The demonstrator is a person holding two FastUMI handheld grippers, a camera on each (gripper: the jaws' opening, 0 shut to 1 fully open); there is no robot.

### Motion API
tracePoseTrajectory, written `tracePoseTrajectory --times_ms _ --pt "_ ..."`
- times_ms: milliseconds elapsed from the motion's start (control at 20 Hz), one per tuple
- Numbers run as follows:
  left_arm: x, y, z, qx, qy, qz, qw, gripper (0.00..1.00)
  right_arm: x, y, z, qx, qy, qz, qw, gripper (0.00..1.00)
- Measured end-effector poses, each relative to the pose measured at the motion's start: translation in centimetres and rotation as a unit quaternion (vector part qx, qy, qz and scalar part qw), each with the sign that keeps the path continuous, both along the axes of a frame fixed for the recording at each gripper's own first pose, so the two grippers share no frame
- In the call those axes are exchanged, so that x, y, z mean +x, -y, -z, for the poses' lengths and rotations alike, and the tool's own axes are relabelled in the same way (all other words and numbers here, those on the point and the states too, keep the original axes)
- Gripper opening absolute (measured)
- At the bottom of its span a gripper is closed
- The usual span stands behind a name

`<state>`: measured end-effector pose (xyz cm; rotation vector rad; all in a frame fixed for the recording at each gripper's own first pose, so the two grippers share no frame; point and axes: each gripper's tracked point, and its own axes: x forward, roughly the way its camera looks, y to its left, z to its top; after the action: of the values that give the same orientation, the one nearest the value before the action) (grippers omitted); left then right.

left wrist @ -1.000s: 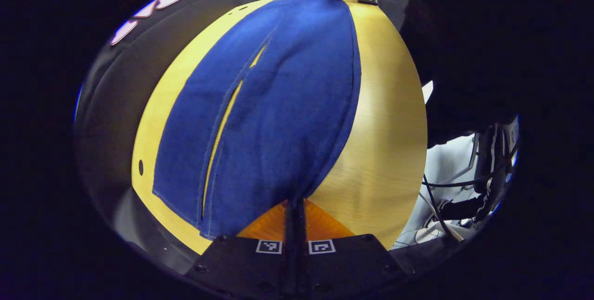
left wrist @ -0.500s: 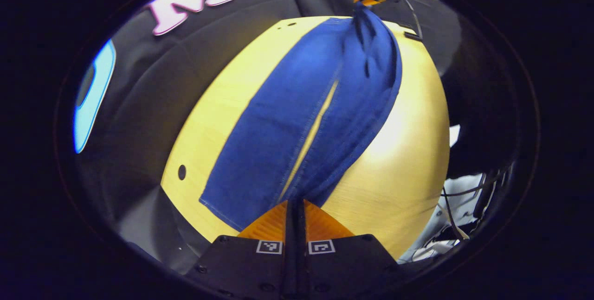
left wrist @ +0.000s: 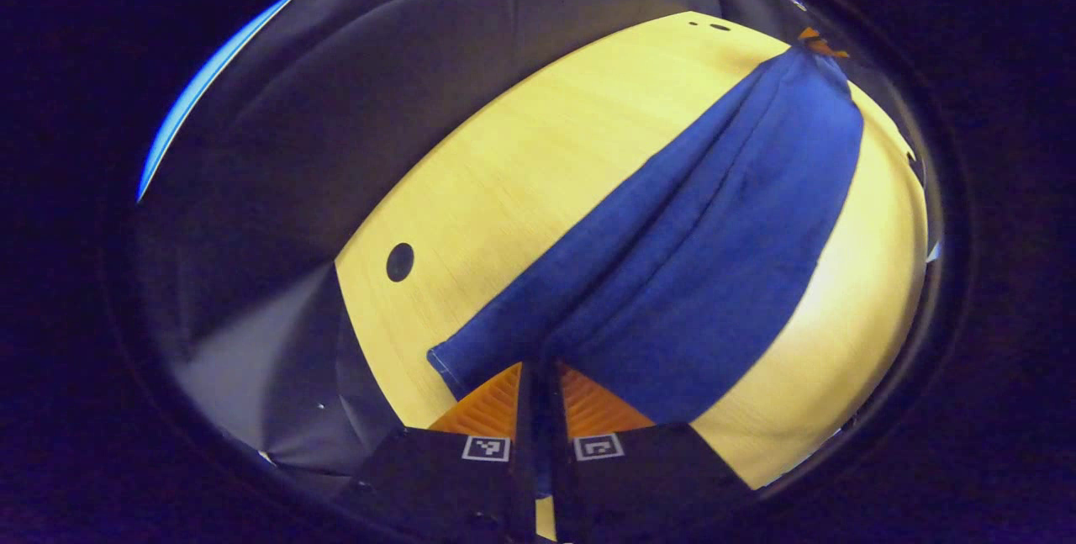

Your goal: Grasp the waist and the cuffs of the jeans and fold them to make the two legs overlap; first hold the waist and fold one-third of the jeans toward the cuffs, then hold the cuffs and fold the remaining one-third in the same direction to finish folding.

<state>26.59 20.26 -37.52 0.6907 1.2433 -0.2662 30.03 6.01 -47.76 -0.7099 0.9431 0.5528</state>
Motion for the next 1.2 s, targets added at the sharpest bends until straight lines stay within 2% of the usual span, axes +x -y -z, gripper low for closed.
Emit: tracePoseTrajectory --times_ms 50,150,200,250,300,350,400,450,500,550,600,650,700,800,850,900,1000,1100,1150,1200 --pt "1.0 -0.9 1.1 0.015 -0.004 -0.013 1.0 0.18 0.3 -0.3 1.7 -0.009 -0.013 0.007 1.0 0.07" --pt "2.6 -1.3 1.2 0.026 0.012 -0.032 0.999 0.15 0.7 -0.5 4.2 -0.025 -0.026 0.015 0.999 0.07" --pt "3.2 -2.3 1.2 0.028 0.02 -0.045 0.998 0.29 0.7 -0.7 5.3 -0.027 -0.034 0.017 0.999 0.08" --pt "3.5 -3.0 1.3 0.031 0.028 -0.059 0.997 0.37 0.6 -0.5 6.2 -0.032 -0.045 0.026 0.998 0.08" --pt "3.7 -3.8 0.9 0.035 0.039 -0.07 0.996 0.53 1.2 -0.8 6.2 -0.032 -0.041 0.034 0.998 0.08" --pt "4.2 -4.3 0.4 0.041 0.056 -0.077 0.995 0.6 1.9 -0.9 6.1 -0.03 -0.031 0.04 0.998 0.11" --pt "4.5 -4.7 0.0 0.041 0.076 -0.083 0.993 0.7 2.0 -0.5 5.9 -0.033 -0.035 0.043 0.998 0.17" --pt "4.9 -4.7 -0.6 0.026 0.096 -0.085 0.991 0.76 2.3 -0.2 5.8 -0.032 -0.038 0.048 0.998 0.22" --pt "4.9 -4.4 -1.4 0.0 0.119 -0.084 0.989 0.79 2.0 -0.1 5.2 -0.02 -0.052 0.051 0.997 0.29" --pt "5.2 -3.2 -3.1 -0.027 0.15 -0.081 0.985 0.82 1.8 -0.6 4.0 0.003 -0.053 0.062 0.997 0.49" --pt "5.1 -2.0 -5.0 -0.052 0.177 -0.076 0.98 0.91 2.0 -0.9 2.3 0.029 -0.043 0.073 0.996 0.68" --pt "5.2 -1.2 -7.3 -0.072 0.206 -0.072 0.973 0.92 2.2 -0.8 0.1 0.046 -0.026 0.083 0.995 0.87" --pt "5.1 -0.3 -9.3 -0.085 0.23 -0.07 0.967 0.94 2.4 -0.7 -2.4 0.069 -0.008 0.095 0.993 0.88" --pt "4.7 1.5 -13.3 -0.11 0.276 -0.067 0.953 0.96 2.4 -0.1 -6.0 0.121 0.011 0.143 0.982 0.98" --pt "4.2 2.6 -15.3 -0.124 0.296 -0.064 0.945 0.96 2.1 0.4 -7.2 0.163 0.005 0.191 0.968 0.98" --pt "3.5 3.5 -17.5 -0.142 0.321 -0.061 0.934 0.97 1.6 0.8 -7.6 0.208 -0.011 0.243 0.947 0.97" --pt "1.9 4.1 -20.8 -0.168 0.363 -0.08 0.913 0.97 0.5 1.6 -7.9 0.289 -0.053 0.348 0.89 0.98" --pt "0.5 4.0 -23.8 -0.181 0.395 -0.113 0.893 0.97 -1.1 1.9 -5.9 0.327 -0.104 0.434 0.833 0.98" --pt "-0.4 4.2 -24.7 -0.192 0.405 -0.133 0.884 0.97 -2.1 2.5 -4.8 0.328 -0.116 0.471 0.81 1.0" --pt "-1.6 4.7 -25.4 -0.21 0.41 -0.146 0.875 0.97 -2.2 2.7 -4.1 0.328 -0.12 0.499 0.793 0.98"
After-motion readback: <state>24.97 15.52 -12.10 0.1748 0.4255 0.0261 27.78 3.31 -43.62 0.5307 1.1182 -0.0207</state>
